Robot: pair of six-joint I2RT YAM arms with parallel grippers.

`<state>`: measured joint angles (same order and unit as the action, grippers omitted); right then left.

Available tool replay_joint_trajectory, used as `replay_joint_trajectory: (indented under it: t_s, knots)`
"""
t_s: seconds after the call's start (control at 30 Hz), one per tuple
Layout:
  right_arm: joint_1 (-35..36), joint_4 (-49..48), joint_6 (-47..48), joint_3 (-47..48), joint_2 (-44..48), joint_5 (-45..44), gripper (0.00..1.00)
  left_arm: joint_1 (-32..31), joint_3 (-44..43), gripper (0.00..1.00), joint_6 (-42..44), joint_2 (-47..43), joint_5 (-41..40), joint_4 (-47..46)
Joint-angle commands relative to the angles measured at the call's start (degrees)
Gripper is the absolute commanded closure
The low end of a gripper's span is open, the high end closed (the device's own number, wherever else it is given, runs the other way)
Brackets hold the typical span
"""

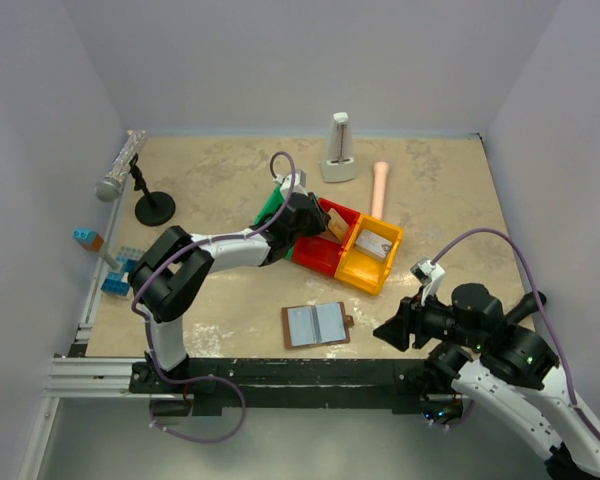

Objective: Take the credit cards out of the card holder
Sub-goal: Place the credit card in the storage box, then remove the credit card from the card holder.

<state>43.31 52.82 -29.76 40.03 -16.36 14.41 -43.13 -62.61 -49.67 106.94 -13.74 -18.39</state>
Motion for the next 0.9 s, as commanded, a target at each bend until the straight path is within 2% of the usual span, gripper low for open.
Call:
replay_joint_trajectory:
  t_s: [0.0, 0.73, 0.87]
  knots:
    - [-0.2, -0.6, 0.8, 0.6, 0.0, -0.7, 0.46, 0.2, -2.8, 0.69, 1.8, -0.2, -0.9, 0.8]
    - [-0.2, -1.3, 0.9, 0.3, -0.7, -0.8, 0.46, 1.7, -2.4, 0.65, 6.4, -6.1, -1.8, 2.4]
    - [-0.2, -1.5, 1.0, 0.2, -1.1, -1.4, 0.46, 1.7, -1.0, 0.65, 6.5, -10.9, -1.2, 1.8]
